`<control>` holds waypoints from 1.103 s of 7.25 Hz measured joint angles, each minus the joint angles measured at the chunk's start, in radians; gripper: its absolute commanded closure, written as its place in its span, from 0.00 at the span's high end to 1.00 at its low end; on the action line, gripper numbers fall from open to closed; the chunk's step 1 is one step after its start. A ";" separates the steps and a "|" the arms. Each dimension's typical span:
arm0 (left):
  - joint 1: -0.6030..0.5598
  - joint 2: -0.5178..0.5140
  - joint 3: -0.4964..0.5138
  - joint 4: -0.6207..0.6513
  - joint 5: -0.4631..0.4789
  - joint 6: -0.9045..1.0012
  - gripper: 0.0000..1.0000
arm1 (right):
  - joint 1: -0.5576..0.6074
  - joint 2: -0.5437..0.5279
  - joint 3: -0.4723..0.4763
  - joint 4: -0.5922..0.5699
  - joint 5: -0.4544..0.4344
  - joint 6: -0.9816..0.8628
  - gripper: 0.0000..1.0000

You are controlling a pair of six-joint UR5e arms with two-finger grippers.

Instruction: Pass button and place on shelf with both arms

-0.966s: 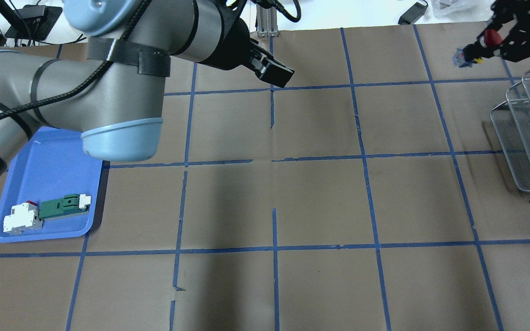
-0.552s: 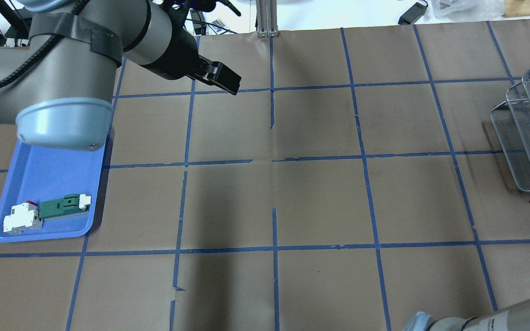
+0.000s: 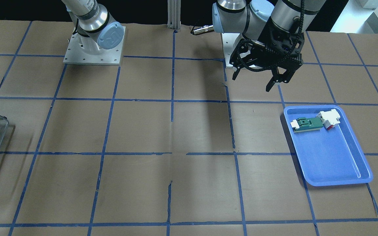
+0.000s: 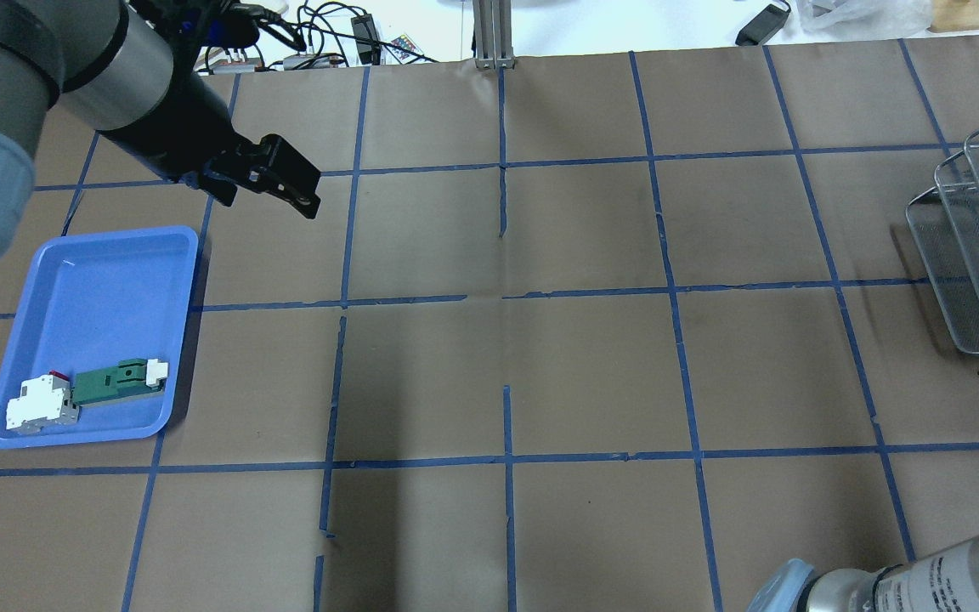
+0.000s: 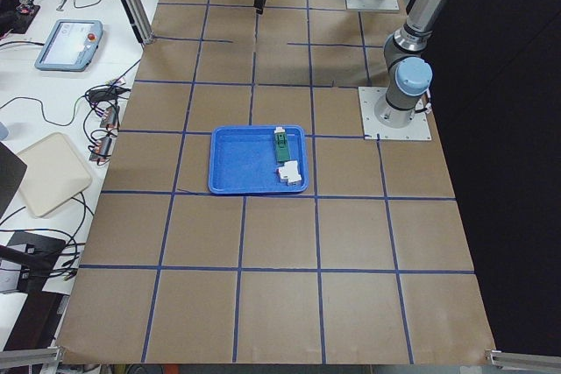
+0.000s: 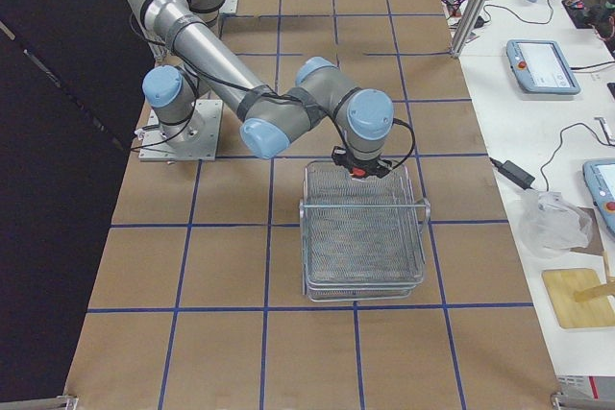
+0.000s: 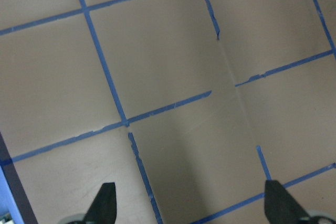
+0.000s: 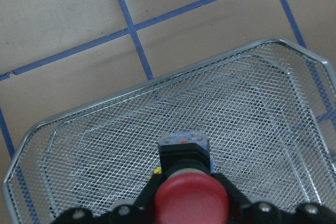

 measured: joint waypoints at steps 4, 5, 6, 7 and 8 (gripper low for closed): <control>-0.012 0.008 -0.002 -0.036 0.107 -0.235 1.00 | 0.002 0.005 0.001 -0.005 -0.048 0.030 1.00; -0.027 0.000 0.002 -0.032 0.114 -0.243 1.00 | 0.012 -0.015 0.001 0.001 -0.058 0.082 1.00; -0.045 -0.005 0.002 -0.028 0.116 -0.245 1.00 | 0.039 -0.045 0.006 0.007 -0.063 0.160 1.00; -0.057 -0.007 -0.004 -0.027 0.115 -0.244 1.00 | 0.092 -0.084 0.017 0.013 -0.066 0.259 1.00; -0.060 -0.007 -0.018 -0.027 0.113 -0.237 1.00 | 0.164 -0.140 0.034 0.033 -0.068 0.387 1.00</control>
